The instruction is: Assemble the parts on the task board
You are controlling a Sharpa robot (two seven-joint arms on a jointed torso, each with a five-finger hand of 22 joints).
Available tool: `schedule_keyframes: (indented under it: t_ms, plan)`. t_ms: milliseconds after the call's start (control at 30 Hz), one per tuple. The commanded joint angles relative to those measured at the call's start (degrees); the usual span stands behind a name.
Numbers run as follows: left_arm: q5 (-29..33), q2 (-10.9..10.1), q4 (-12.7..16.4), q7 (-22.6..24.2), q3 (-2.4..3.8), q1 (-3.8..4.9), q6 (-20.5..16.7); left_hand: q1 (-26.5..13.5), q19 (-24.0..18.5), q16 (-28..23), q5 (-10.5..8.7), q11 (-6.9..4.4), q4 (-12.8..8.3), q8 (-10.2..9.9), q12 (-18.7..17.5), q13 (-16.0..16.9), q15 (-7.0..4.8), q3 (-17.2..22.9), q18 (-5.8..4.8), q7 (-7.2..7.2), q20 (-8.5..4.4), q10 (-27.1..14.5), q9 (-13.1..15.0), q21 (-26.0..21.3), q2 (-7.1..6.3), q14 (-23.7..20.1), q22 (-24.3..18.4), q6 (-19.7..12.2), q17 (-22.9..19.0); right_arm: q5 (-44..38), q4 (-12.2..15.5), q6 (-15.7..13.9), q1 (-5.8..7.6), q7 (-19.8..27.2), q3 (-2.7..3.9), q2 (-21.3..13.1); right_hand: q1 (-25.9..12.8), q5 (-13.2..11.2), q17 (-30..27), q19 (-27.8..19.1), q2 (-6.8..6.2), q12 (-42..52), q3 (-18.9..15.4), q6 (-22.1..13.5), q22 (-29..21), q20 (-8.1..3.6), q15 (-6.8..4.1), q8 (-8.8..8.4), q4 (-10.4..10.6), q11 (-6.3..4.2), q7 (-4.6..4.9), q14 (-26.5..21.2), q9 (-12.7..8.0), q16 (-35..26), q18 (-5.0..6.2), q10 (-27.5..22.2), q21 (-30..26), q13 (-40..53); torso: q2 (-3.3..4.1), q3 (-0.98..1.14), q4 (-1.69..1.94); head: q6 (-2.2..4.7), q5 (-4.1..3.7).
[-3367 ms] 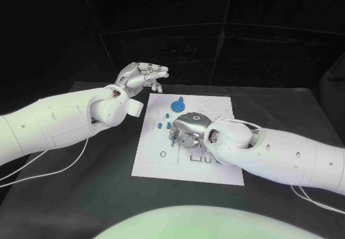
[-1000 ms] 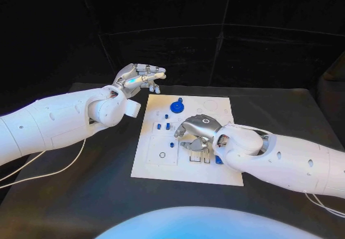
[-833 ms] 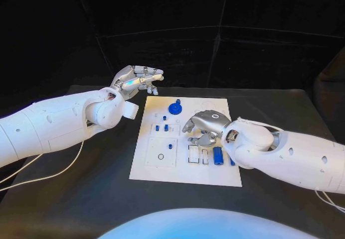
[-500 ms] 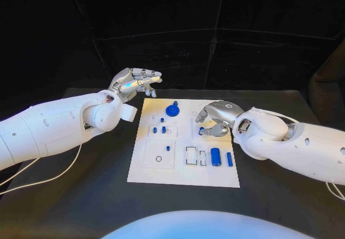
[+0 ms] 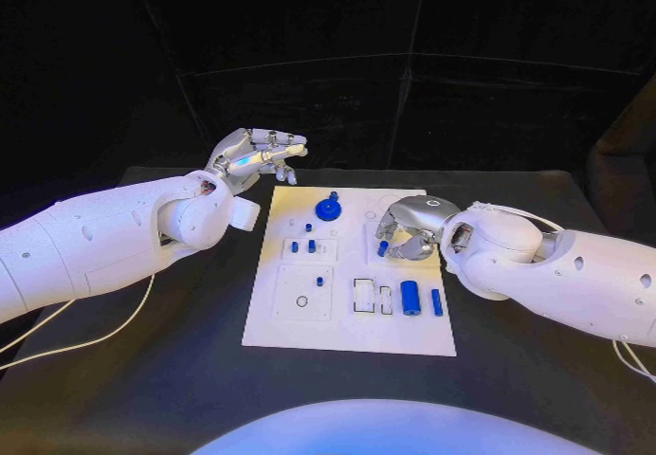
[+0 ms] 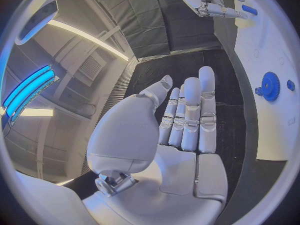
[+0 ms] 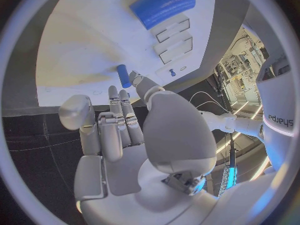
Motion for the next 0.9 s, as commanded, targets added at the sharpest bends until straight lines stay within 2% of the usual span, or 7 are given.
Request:
schedule_keyframes:
  t_ms: [33,167,333,467,633,767,900]
  plan:
    - [0.2,0.0,0.0,0.5,0.06,0.10,0.2,0.5,0.0,-0.2,0.04,0.07,-0.1,0.4,0.2,-0.1,0.11,-0.1,0.78,0.22,-0.31,-0.3,-0.1,-0.3,0.08,-0.3,-0.1,0.1,-0.1,0.3,-0.2,3.4,0.12,-0.5,0.04,0.4,0.8,0.2,15.1,0.2,0.28,0.5,-0.2,0.7,0.0,-0.10,-0.25,0.30,0.0,-0.09,0.20,6.1,0.1,0.1,0.82,1.0,-0.3,0.0,0.05,0.01,-0.04,-0.04,0.04]
    - [0.2,0.1,-0.1,0.4,0.06,0.09,0.2,0.5,0.0,-0.2,0.04,0.07,-0.1,0.4,0.2,-0.1,0.11,-0.1,0.78,0.22,-0.31,-0.3,-0.1,-0.3,0.08,-0.3,-0.1,0.1,-0.1,0.3,-1.0,4.5,0.11,-0.3,0.03,1.0,1.4,0.0,15.1,0.5,1.14,1.1,0.6,1.7,0.3,-0.32,-0.57,0.57,0.0,-0.46,0.53,6.1,0.2,0.1,0.78,2.8,-0.1,-0.1,0.06,0.02,-0.05,-0.11,-0.01]
    - [0.2,0.2,-0.1,0.4,0.05,0.09,0.2,0.5,0.0,-0.2,0.04,0.07,-0.1,0.4,0.2,-0.1,0.11,-0.1,0.78,0.22,-0.31,-0.3,-0.1,-0.3,0.08,-0.3,-0.1,0.1,-0.1,0.3,-1.9,5.7,0.08,0.0,0.01,1.9,1.9,-0.5,15.1,0.8,1.91,1.3,2.1,3.4,0.7,-0.69,-0.97,0.99,0.0,-0.91,0.52,6.1,0.3,0.1,0.69,5.2,0.1,-0.1,0.09,0.03,-0.04,-0.34,0.06]
    - [0.2,0.2,-0.2,0.3,0.05,0.09,0.2,0.5,0.0,-0.2,0.04,0.07,-0.1,0.4,0.2,-0.1,0.11,-0.1,0.78,0.22,-0.31,-0.3,-0.1,-0.3,0.08,-0.3,-0.1,0.1,-0.1,0.3,-2.3,5.6,0.04,0.2,0.00,2.3,2.3,-1.1,15.1,1.0,2.45,1.2,3.2,4.7,1.1,-0.96,-1.25,1.34,0.0,-1.20,0.46,6.1,0.4,0.1,0.63,6.9,0.3,-0.1,0.05,0.02,-0.03,-0.42,0.07]
    - [0.2,0.2,-0.3,0.3,0.05,0.09,0.2,0.4,0.1,-0.2,0.03,0.08,-0.1,0.4,0.3,-0.1,0.11,0.0,0.78,0.23,-0.32,-0.4,-0.1,-0.4,0.19,-0.3,-0.1,0.1,-0.2,-0.3,-2.7,3.4,0.01,0.0,-0.01,2.5,2.9,-5.5,15.1,1.5,4.11,0.5,5.8,7.0,2.0,-1.35,-1.62,1.86,0.1,-1.59,0.37,6.1,0.6,0.1,0.45,9.2,0.9,0.0,0.04,-0.01,-0.07,-0.53,0.16]
    - [0.2,0.2,-0.3,0.1,0.05,0.09,0.2,0.4,0.1,-0.2,0.03,0.08,-0.1,0.4,0.3,-0.1,0.11,0.0,0.78,0.23,-0.32,-0.4,-0.1,-0.4,0.19,-0.3,-0.1,0.1,-0.2,-0.6,-2.5,0.1,0.00,0.2,-0.01,2.1,2.6,-5.7,15.1,2.0,4.21,0.2,6.3,7.8,3.2,-1.49,-1.74,2.00,0.4,-1.76,0.27,6.1,0.6,0.1,0.26,10.1,1.5,0.0,0.01,-0.01,-0.06,-0.65,0.17]
    - [0.2,0.2,-0.4,0.0,0.05,0.09,0.2,0.5,0.1,-0.2,0.04,0.07,-0.1,0.5,0.3,-0.1,0.10,0.0,0.78,0.23,-0.32,-0.4,-0.1,-0.4,0.23,-0.3,-0.2,0.1,-0.2,-0.5,-1.7,-2.6,0.00,0.6,0.00,1.4,1.4,-5.8,15.1,2.3,3.46,-0.3,6.2,8.1,3.8,-1.57,-1.77,1.87,1.1,-1.80,0.25,6.1,0.5,0.1,0.14,10.6,1.9,0.0,-0.02,0.04,-0.11,-0.59,0.30]
